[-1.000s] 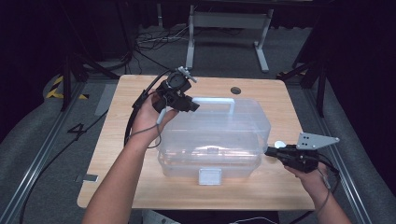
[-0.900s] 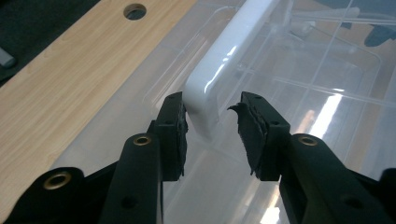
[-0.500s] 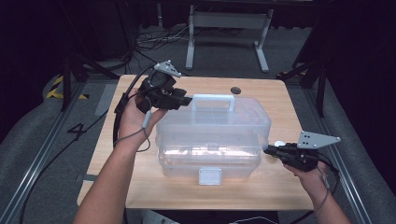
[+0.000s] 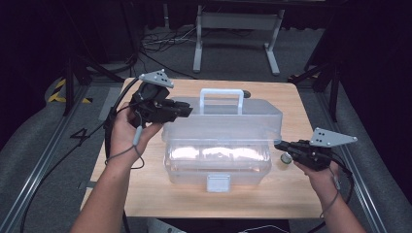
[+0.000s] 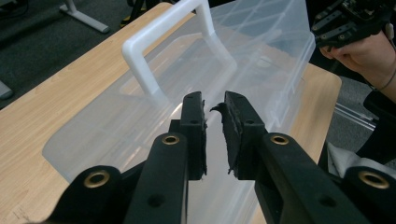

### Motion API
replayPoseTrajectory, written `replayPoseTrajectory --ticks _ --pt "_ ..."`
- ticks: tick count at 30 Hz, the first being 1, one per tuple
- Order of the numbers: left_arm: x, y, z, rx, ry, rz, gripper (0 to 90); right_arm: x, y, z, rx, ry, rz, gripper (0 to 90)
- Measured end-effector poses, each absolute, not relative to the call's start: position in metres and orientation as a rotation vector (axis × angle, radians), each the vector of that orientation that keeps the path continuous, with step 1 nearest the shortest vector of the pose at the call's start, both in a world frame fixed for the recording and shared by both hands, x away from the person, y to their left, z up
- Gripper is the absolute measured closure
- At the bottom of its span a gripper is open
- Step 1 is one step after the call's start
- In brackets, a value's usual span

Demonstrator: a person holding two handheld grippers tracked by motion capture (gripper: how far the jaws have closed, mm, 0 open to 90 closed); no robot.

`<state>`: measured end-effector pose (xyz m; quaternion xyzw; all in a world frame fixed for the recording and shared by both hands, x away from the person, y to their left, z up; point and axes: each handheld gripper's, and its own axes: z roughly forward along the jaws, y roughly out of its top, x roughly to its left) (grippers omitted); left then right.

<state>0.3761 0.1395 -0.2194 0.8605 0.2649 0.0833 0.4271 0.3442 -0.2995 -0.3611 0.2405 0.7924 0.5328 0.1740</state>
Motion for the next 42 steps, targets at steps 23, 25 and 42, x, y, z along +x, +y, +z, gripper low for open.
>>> replayPoseTrajectory --ticks 23,25,42 --pt "0.354 0.157 -0.253 2.063 0.607 0.175 81.2 0.367 -0.289 -0.34 0.771 2.129 1.51 90.0" --pt "0.353 0.159 -0.258 2.058 0.611 0.185 81.1 0.368 -0.289 -0.339 0.772 2.123 1.517 90.0" --pt "0.353 0.167 -0.306 2.02 0.636 0.23 79.2 0.374 -0.284 -0.339 0.795 2.095 1.508 90.0"
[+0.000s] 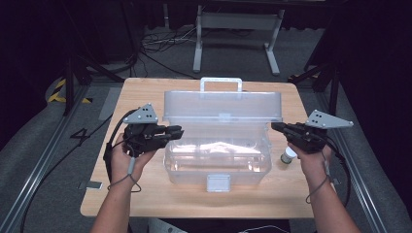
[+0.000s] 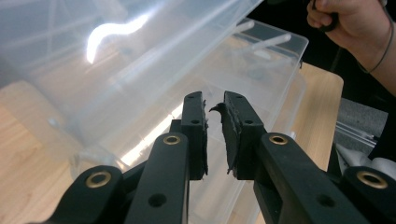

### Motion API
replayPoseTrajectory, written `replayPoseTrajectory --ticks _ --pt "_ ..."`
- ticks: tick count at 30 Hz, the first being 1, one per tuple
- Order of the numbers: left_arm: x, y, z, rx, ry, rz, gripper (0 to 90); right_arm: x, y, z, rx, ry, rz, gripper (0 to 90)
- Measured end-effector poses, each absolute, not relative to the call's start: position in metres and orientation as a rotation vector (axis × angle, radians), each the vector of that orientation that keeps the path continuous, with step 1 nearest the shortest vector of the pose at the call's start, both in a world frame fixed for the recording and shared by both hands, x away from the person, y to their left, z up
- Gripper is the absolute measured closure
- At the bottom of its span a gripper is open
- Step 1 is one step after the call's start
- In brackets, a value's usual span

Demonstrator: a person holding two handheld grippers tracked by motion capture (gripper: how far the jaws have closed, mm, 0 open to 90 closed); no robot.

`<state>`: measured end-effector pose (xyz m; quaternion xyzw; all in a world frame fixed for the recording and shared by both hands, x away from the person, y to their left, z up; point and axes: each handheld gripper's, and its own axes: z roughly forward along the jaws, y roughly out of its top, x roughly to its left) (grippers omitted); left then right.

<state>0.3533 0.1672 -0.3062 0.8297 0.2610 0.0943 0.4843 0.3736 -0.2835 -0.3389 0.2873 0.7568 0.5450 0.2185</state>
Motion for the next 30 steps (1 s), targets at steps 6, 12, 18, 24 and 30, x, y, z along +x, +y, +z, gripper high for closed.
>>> replayPoseTrajectory --ticks 6,12,18,24,30 --pt "0.354 0.169 -0.318 2.018 0.68 0.287 80.1 0.376 -0.281 -0.339 0.786 2.095 1.503 90.0" --pt "0.361 0.175 -0.328 1.982 0.76 0.324 80.4 0.374 -0.281 -0.341 0.776 2.1 1.506 90.0" --pt "0.366 0.183 -0.334 1.922 0.828 0.36 80.4 0.373 -0.281 -0.343 0.774 2.099 1.515 90.0" --pt "0.369 0.189 -0.336 1.899 0.867 0.388 82.8 0.371 -0.282 -0.344 0.772 2.101 1.512 90.0" --pt "0.372 0.191 -0.336 1.898 0.886 0.387 86.1 0.369 -0.283 -0.344 0.765 2.111 1.523 89.9"
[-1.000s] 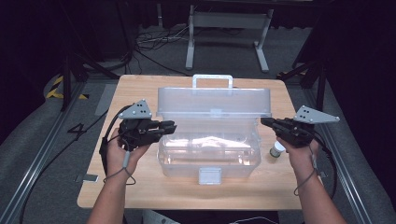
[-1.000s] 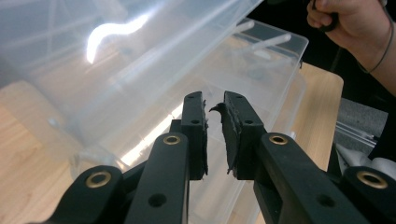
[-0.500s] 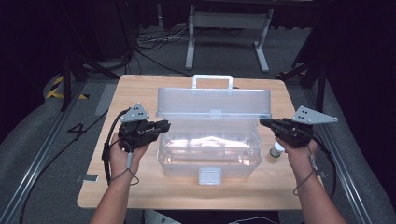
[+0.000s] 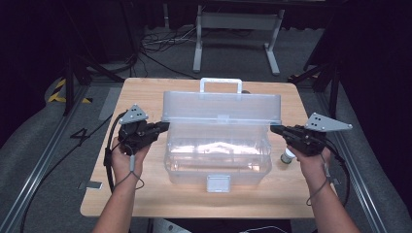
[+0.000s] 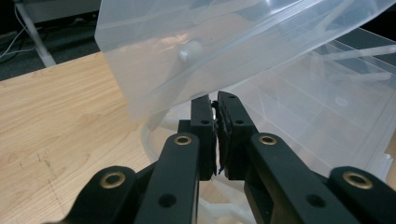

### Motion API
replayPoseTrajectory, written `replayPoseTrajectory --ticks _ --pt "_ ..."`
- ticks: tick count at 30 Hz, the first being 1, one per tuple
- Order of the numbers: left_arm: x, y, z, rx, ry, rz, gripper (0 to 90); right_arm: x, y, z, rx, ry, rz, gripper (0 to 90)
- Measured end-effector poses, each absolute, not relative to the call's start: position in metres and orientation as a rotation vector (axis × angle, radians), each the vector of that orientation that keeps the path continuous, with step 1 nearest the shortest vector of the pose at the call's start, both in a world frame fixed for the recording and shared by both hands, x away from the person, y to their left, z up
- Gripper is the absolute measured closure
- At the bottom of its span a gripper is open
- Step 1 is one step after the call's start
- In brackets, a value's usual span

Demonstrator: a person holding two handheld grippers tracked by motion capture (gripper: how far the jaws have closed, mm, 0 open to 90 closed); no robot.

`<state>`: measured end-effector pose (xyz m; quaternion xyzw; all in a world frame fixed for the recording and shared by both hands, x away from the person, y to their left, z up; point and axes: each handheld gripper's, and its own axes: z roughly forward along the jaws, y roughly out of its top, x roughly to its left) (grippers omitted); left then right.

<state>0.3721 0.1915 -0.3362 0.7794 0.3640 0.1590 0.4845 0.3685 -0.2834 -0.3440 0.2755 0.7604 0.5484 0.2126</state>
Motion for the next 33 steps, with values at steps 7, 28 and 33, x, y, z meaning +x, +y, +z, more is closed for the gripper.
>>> replayPoseTrajectory --ticks 7,28,33 --pt "0.376 0.193 -0.334 1.906 0.885 0.384 87.2 0.356 -0.281 -0.342 0.741 2.091 1.494 76.7" --pt "0.383 0.192 -0.331 1.908 0.876 0.374 87.4 0.354 -0.271 -0.336 1.031 1.902 1.33 57.2" --pt "0.383 0.192 -0.331 1.906 0.877 0.372 87.4 0.361 -0.255 -0.335 1.026 1.863 1.313 58.4"
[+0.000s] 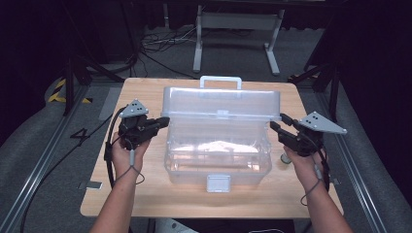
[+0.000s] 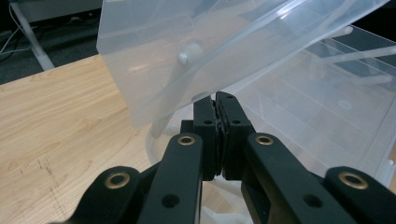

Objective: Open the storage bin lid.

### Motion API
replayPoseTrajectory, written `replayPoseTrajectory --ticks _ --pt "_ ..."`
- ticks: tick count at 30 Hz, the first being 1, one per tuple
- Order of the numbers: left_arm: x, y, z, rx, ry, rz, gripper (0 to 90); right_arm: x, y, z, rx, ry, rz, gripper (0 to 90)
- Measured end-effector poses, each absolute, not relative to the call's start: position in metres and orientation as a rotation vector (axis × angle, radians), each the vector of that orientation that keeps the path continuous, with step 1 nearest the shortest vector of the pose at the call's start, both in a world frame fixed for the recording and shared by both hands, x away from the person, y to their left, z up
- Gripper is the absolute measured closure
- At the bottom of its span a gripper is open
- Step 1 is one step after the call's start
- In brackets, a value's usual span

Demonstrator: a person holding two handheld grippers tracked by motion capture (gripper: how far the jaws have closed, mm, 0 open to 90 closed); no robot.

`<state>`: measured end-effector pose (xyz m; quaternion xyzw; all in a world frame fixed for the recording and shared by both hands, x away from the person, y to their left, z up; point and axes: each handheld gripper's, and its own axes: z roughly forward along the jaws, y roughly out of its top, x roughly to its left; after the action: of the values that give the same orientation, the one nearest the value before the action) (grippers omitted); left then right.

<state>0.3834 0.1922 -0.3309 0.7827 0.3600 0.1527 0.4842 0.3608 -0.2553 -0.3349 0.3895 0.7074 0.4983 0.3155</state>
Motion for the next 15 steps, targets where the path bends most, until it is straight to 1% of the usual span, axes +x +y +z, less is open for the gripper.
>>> replayPoseTrajectory --ticks 3,11,15 --pt "0.383 0.192 -0.331 1.904 0.874 0.368 87.4 0.37 -0.244 -0.338 1.057 1.819 1.268 58.4" --pt "0.382 0.192 -0.332 1.91 0.869 0.364 87.3 0.382 -0.237 -0.342 1.142 1.741 1.267 58.6" --pt "0.381 0.192 -0.333 1.911 0.871 0.362 87.1 0.384 -0.236 -0.342 1.173 1.709 1.25 65.3"
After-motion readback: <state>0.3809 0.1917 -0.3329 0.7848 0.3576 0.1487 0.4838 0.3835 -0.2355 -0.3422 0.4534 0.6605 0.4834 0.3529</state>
